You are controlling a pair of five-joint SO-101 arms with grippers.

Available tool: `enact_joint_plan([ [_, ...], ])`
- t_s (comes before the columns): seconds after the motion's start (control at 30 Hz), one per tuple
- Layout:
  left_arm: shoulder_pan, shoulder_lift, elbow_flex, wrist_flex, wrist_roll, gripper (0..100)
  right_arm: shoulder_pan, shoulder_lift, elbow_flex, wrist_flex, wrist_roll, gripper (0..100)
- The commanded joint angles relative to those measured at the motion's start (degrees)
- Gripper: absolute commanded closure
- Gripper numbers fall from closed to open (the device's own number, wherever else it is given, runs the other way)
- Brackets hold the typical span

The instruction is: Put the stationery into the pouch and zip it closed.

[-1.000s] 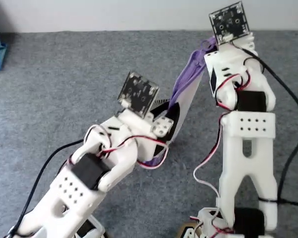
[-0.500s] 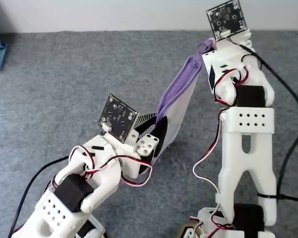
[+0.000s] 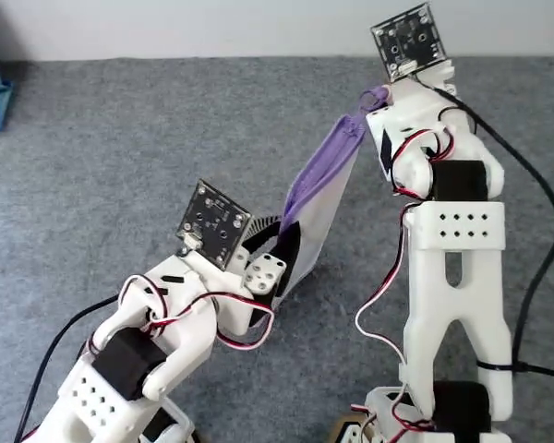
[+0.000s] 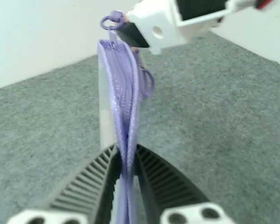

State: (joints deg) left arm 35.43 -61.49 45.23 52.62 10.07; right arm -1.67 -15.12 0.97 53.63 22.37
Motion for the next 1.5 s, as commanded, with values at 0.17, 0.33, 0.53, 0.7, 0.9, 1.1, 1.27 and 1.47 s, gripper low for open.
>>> enact_joint_plan([
  [0.17, -10.64, -2.37, -3.30, 0.26, -0.44, 82, -0.13, -3.03, -4.04, 2.68, -3.25, 99.1],
  [0.33, -16.26, -2.37, -3.38, 0.97, -0.44, 81, -1.19, -3.03, -4.04, 3.12, -4.84, 99.1],
  [0.53, -19.60, -6.24, -3.65, 6.95, 2.11, 81, -3.30, -2.86, -4.04, 6.99, -4.92, 99.1],
  [0.7, -19.78, -14.68, 0.22, 11.96, 2.29, 81, -4.44, -2.68, -4.04, 7.25, -6.42, 99.1],
  [0.9, -19.96, -27.16, 7.16, 13.54, 2.20, 81, -5.32, -2.42, -3.96, 11.21, -6.86, 99.1],
  [1.1, -30.68, -34.11, 11.91, 13.71, 2.20, 81, -4.97, -2.86, -3.96, 15.69, -6.95, 99.1],
  [1.27, -37.98, -35.78, 14.46, 13.71, 2.29, 81, -4.97, -2.95, -3.96, 19.38, -7.03, 99.1],
  [1.47, -41.67, -37.80, 18.15, 13.71, 2.29, 81, -4.97, -2.95, -3.96, 20.70, -8.62, 99.1],
])
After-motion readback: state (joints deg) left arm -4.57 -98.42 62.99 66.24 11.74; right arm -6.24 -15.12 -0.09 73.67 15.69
